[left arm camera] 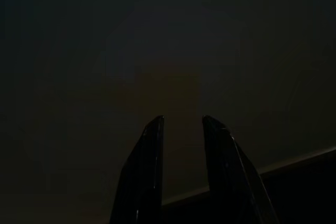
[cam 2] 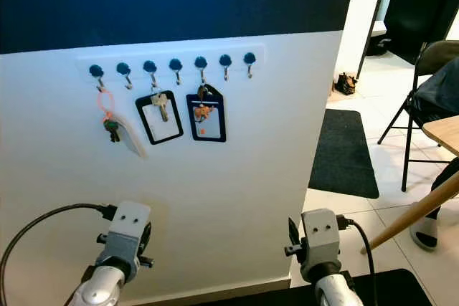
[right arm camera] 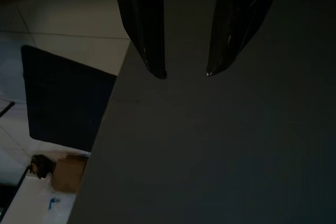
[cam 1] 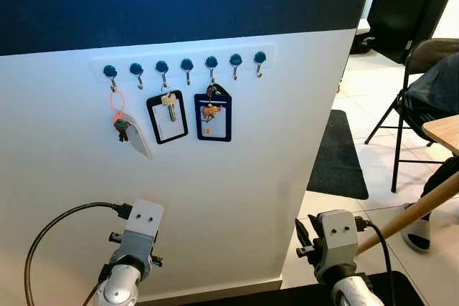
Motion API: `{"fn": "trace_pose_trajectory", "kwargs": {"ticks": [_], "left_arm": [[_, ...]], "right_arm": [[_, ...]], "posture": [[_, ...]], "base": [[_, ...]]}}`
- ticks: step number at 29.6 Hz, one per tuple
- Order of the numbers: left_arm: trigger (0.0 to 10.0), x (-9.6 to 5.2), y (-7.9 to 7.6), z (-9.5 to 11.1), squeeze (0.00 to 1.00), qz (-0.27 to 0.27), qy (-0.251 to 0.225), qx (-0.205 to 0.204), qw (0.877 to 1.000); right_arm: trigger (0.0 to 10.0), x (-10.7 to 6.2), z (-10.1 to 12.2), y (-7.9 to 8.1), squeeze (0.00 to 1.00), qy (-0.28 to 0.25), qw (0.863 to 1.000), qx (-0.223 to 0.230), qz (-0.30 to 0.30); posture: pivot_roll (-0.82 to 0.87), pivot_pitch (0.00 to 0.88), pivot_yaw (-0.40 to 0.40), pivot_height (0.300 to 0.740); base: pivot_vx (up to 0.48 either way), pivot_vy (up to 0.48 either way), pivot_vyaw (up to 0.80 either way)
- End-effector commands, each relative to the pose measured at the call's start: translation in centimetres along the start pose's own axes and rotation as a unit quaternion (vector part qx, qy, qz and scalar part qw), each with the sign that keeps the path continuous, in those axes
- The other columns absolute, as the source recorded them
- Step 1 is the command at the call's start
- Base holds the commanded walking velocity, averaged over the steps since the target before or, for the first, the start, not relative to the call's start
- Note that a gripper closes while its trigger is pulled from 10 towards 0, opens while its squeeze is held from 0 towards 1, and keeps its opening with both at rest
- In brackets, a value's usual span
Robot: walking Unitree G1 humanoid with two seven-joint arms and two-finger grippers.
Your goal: Hang keys on a hook
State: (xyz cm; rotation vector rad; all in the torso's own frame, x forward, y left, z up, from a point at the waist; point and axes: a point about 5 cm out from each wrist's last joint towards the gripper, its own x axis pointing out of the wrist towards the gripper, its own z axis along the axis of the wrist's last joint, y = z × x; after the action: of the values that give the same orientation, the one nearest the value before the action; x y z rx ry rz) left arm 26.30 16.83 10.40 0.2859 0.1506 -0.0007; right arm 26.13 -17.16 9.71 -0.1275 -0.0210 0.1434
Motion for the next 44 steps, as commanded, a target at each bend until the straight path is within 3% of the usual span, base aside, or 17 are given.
{"fn": "trace_pose_trajectory", "kwargs": {"ticks": [1,44], "left_arm": [[10.0,-0.06,-0.21,-0.37,0.0,0.003,0.003,0.0,1.0],[10.0,0.78,-0.72,-0.04,0.0,0.002,-0.01,-0.003,1.0]], "right_arm": [[10.0,-0.31,-0.66,0.42,0.0,0.01,1.0,0.003,0.008],[10.0,-0.02,-0.82,0.54,0.0,0.008,1.0,0.004,0.013]], "posture": [[-0.02,0.147,0.056,0.74],[-0.03,0.137,0.055,0.74]], "base": [[0.0,0.0,-0.42],[0.0,0.0,-0.79]]}}
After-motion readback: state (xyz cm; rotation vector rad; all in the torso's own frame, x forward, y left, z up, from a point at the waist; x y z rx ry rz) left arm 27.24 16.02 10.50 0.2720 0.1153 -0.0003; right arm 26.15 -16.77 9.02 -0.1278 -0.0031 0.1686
